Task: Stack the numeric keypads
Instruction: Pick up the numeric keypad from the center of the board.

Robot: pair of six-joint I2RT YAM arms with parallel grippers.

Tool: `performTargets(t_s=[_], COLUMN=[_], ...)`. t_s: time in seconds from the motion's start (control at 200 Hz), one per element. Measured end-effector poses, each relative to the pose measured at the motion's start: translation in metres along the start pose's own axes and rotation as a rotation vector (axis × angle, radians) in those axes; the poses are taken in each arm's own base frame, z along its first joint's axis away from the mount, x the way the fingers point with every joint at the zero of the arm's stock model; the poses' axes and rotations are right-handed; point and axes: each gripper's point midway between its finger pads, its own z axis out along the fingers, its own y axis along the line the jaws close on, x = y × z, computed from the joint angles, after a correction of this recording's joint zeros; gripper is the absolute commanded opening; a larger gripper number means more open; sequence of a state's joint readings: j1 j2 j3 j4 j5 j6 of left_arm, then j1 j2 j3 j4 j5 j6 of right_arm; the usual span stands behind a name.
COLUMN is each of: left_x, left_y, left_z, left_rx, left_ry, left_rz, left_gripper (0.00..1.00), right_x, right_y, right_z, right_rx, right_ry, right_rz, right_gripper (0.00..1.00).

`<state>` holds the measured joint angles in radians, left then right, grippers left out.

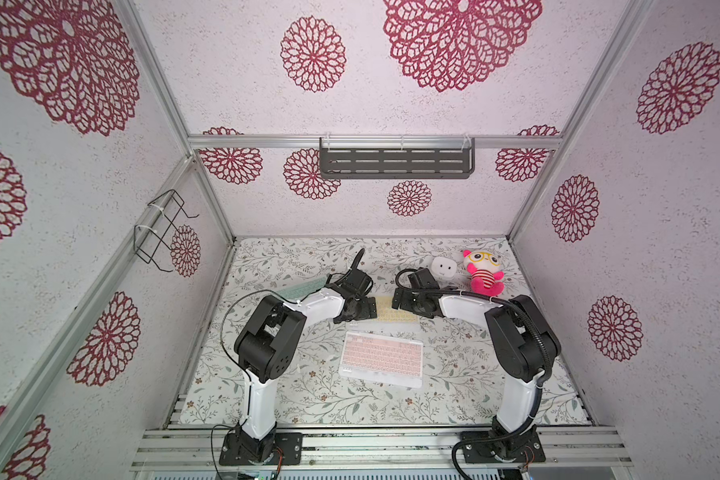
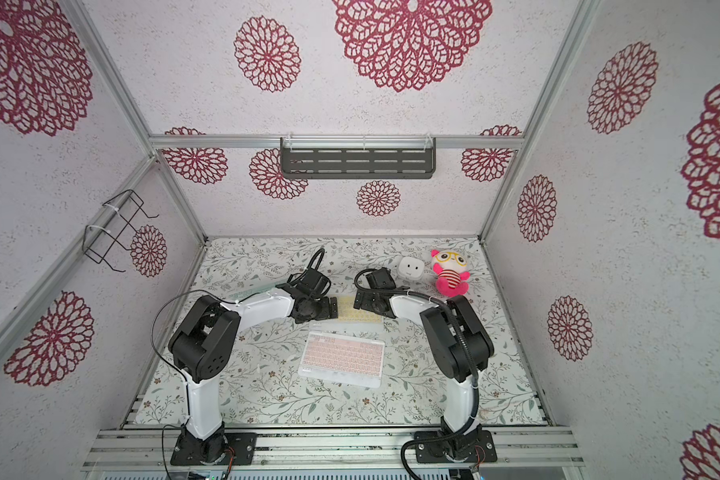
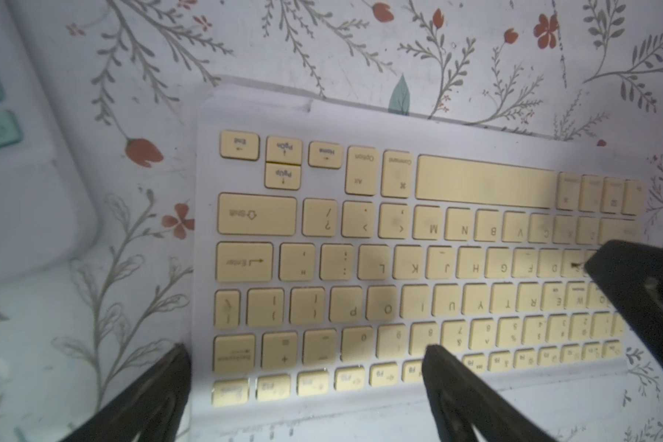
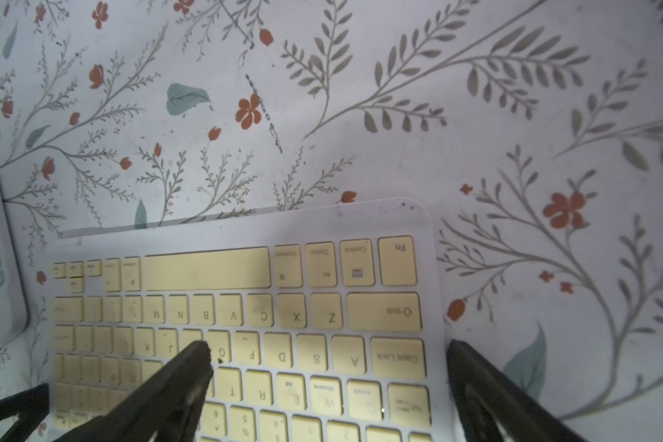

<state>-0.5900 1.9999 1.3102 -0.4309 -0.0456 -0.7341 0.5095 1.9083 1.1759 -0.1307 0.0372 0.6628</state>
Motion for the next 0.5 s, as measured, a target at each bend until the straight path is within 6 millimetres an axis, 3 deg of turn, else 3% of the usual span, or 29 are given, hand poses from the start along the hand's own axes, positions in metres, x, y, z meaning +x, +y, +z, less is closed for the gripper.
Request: performTargets(t_s=[0.5], left_x=[-0.001], left_y=[0.001], left_z=[0.000], left_rx=[-0.005], left_ry=[-0.006], left_rz=[-0.015], left_gripper=[0.97], right_x=[0.008], right_y=[-0.014], right_z=[0.001], right_rx=[0.153], right_ry=[0.050], right_rz=[-0.078], right_gripper=[0.99])
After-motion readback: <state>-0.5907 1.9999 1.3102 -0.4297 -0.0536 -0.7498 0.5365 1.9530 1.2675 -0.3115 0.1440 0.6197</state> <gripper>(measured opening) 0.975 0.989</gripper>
